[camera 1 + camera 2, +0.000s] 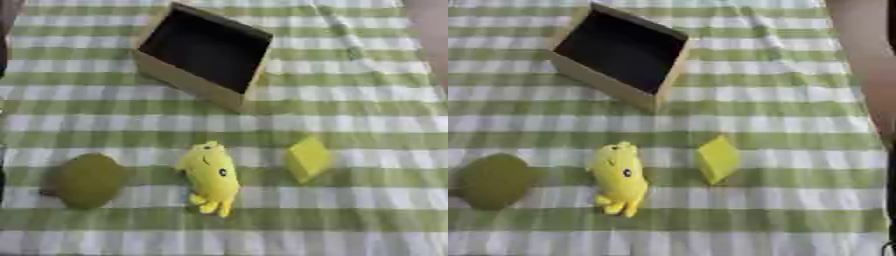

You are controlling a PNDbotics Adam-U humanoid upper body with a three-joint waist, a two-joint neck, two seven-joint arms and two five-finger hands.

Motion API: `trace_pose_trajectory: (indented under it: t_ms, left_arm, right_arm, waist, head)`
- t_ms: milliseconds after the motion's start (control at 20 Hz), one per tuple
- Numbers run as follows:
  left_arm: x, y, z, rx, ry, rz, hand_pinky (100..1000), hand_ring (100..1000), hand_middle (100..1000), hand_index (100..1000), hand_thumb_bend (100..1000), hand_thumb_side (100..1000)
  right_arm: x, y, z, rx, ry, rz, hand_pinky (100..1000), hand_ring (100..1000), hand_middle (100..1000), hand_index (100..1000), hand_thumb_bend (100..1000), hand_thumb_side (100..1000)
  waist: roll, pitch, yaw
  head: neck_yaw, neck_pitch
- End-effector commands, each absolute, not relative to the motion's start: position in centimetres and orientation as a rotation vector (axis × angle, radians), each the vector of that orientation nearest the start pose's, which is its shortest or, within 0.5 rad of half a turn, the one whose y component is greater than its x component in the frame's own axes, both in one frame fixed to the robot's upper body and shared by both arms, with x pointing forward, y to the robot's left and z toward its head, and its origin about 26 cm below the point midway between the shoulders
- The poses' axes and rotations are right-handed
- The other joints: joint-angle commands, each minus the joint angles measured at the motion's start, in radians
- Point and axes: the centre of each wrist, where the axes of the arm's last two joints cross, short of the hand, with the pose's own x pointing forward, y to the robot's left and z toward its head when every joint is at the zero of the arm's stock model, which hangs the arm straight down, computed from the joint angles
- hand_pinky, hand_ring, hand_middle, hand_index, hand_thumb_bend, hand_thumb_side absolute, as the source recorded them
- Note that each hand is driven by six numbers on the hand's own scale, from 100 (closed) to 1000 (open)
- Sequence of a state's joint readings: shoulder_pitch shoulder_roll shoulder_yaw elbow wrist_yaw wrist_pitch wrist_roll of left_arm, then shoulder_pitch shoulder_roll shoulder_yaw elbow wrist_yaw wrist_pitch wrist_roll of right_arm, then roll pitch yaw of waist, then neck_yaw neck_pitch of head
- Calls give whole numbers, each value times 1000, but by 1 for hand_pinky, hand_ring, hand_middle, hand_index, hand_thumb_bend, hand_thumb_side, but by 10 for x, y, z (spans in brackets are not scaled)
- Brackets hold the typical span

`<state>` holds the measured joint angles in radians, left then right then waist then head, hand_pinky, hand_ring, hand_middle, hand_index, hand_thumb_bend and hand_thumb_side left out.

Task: Pick up objects on the table and place them in the box.

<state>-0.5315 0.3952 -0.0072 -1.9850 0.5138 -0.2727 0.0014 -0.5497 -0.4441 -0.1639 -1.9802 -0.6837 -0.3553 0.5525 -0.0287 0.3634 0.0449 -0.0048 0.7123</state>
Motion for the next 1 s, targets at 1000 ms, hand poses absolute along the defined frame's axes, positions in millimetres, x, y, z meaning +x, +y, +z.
trace_pose_trajectory:
  t_ms: [1000]
  left_arm:
    - [306, 267, 271, 452, 3494, 491, 696, 780, 722, 829, 100, 582]
  right_arm:
    - [279, -325, 340, 170, 2161, -2062, 915, 1000, 826, 942, 100, 195]
  waist:
    - [-26, -45, -26]
  head:
    - [-7, 28]
